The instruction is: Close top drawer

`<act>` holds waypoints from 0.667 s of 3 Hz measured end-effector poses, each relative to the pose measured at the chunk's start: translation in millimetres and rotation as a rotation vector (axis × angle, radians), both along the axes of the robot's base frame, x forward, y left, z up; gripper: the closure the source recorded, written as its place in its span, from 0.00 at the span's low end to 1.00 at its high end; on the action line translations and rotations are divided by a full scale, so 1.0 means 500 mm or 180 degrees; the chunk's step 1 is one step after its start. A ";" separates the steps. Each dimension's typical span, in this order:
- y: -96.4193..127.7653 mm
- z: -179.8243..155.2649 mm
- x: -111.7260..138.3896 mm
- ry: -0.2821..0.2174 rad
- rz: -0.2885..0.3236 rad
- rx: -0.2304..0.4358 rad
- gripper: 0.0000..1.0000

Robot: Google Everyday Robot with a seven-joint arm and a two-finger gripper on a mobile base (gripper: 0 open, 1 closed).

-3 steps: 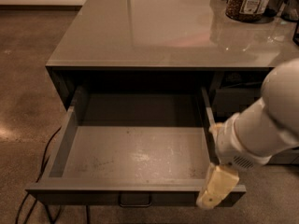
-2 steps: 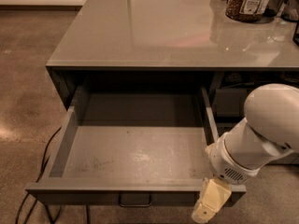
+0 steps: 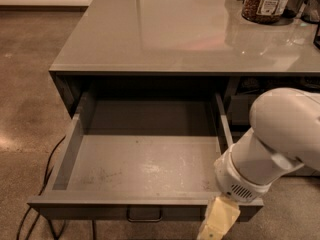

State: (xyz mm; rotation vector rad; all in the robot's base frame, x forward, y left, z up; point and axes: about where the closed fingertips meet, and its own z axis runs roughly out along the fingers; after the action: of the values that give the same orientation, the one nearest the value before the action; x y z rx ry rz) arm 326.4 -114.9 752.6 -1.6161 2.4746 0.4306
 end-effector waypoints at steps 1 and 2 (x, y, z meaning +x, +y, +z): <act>0.061 0.030 -0.070 0.0095 0.0058 -0.0140 0.00; 0.119 0.027 -0.150 0.0270 0.0126 -0.0421 0.00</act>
Offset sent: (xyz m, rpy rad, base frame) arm -0.1236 0.0939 0.0097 -0.2430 0.1672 0.0490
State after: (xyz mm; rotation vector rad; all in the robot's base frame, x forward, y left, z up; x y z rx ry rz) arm 251.5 -55.3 766.3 -1.7334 2.5874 0.3545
